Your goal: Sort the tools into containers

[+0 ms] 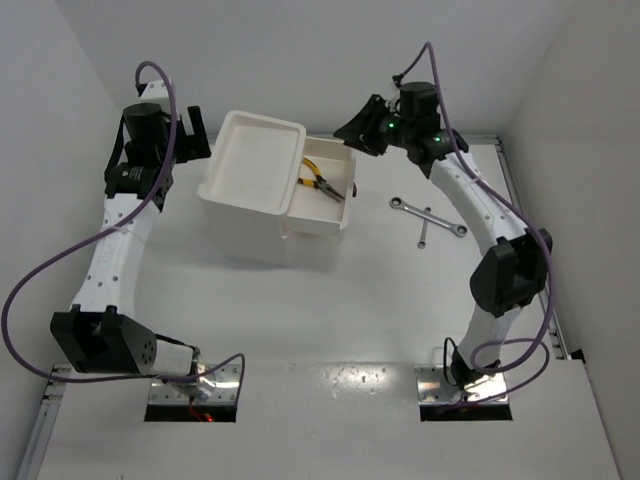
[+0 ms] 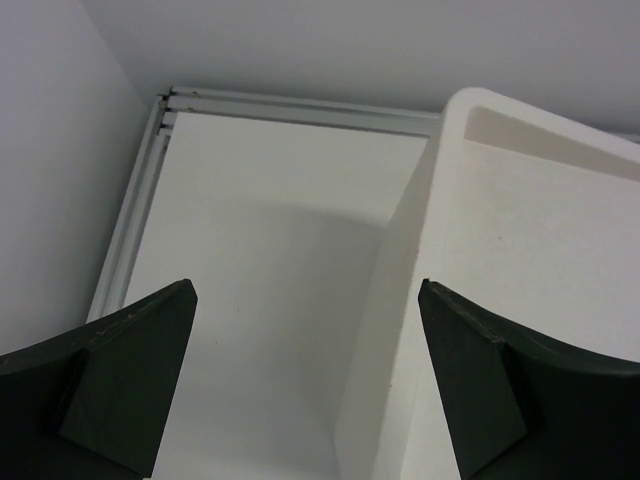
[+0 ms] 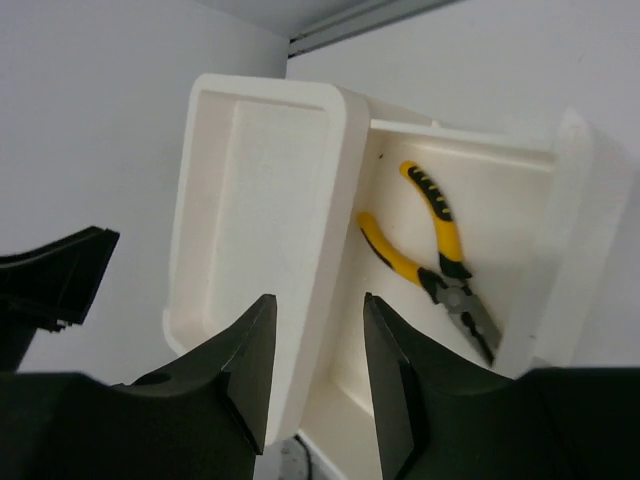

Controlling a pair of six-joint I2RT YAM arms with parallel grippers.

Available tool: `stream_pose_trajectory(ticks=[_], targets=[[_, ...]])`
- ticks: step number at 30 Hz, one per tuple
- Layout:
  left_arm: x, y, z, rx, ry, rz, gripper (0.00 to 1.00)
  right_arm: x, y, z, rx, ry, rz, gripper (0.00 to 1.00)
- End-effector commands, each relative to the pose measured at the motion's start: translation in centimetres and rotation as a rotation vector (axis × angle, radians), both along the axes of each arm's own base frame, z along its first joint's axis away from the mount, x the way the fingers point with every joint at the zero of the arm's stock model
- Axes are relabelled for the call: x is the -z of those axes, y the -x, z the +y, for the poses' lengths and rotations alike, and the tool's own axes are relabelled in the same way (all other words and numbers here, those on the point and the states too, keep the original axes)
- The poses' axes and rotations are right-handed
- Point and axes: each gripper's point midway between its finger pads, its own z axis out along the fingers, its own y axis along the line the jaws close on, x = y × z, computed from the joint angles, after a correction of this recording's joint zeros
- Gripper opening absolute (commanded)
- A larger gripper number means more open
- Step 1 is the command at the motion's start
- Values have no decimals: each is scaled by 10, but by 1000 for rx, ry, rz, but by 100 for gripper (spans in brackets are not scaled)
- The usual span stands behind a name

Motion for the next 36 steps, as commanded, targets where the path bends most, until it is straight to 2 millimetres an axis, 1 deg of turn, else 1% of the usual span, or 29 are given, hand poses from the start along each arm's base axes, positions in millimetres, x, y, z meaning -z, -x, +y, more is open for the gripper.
stream_pose_trajectory(ticks=[1, 2, 3, 4, 5, 6, 7, 9, 10, 11, 12, 13, 14, 17, 19, 21, 22, 23, 24, 25, 26, 28, 29, 30, 31, 32, 34, 35, 36], targets=[[-1, -11, -15, 114, -20, 26, 100, -50, -6, -46, -13, 70, -265, 41], [-1, -11, -18, 129, -14, 44, 100, -46, 0, -53, -41, 80, -271, 41], [2, -12, -19, 143, -26, 61, 100, -41, -1, -61, -48, 96, -274, 41], [9, -13, -20, 159, -40, 84, 99, -40, -2, -78, -22, 115, -262, 41], [9, -15, -23, 178, -34, 87, 97, -26, -1, -86, -30, 141, -241, 39], [12, -16, -25, 195, -43, 105, 94, -22, -2, -94, -26, 160, -232, 39], [14, -14, -30, 231, -45, 116, 93, -9, 3, -106, -34, 198, -211, 36], [21, -19, -33, 248, -37, 136, 88, 6, 6, -112, -62, 240, -201, 36], [21, -21, -34, 261, -42, 136, 86, 16, 7, -120, -56, 254, -177, 36], [22, -21, -36, 271, -36, 149, 85, 30, 11, -126, -69, 267, -149, 36], [28, -22, -39, 284, -29, 168, 83, 37, 13, -125, -90, 273, -135, 36], [35, -24, -40, 297, -30, 192, 83, 51, 17, -129, -97, 275, -106, 36], [31, -24, -40, 297, -31, 187, 81, 57, 20, -129, -120, 287, -107, 41], [43, -27, -42, 306, -23, 218, 74, 76, 23, -136, -159, 342, -102, 42], [39, -27, -42, 306, -24, 210, 69, 89, 23, -135, -182, 372, -88, 42], [45, -28, -43, 319, -28, 229, 64, 99, 26, -133, -214, 405, -81, 42], [47, -26, -45, 329, -22, 238, 59, 104, 25, -134, -221, 411, -77, 42], [47, -26, -46, 337, -18, 238, 59, 108, 24, -134, -228, 417, -73, 42], [54, -26, -52, 359, -20, 258, 58, 114, 27, -130, -241, 416, -54, 43], [54, -26, -52, 359, -20, 258, 51, 113, 28, -128, -250, 407, -56, 43], [54, -26, -52, 359, -20, 258, 47, 119, 27, -128, -257, 412, -48, 43], [55, -24, -52, 359, -19, 267, 39, 122, 23, -118, -283, 418, -63, 43], [59, -23, -53, 368, -14, 275, 35, 122, 23, -118, -284, 418, -63, 43], [59, -23, -53, 371, -22, 275, 33, 128, 21, -111, -304, 422, -63, 45], [59, -23, -55, 381, -18, 274, 33, 123, 20, -107, -310, 423, -77, 47], [63, -22, -55, 381, -16, 283, 30, 128, 22, -101, -326, 422, -69, 47], [63, -22, -53, 373, -20, 284, 20, 131, 21, -94, -339, 422, -74, 48], [65, -20, -53, 373, -18, 296, 10, 129, 23, -85, -360, 413, -87, 48], [71, -20, -53, 374, -14, 314, 4, 124, 23, -81, -366, 413, -101, 48]])
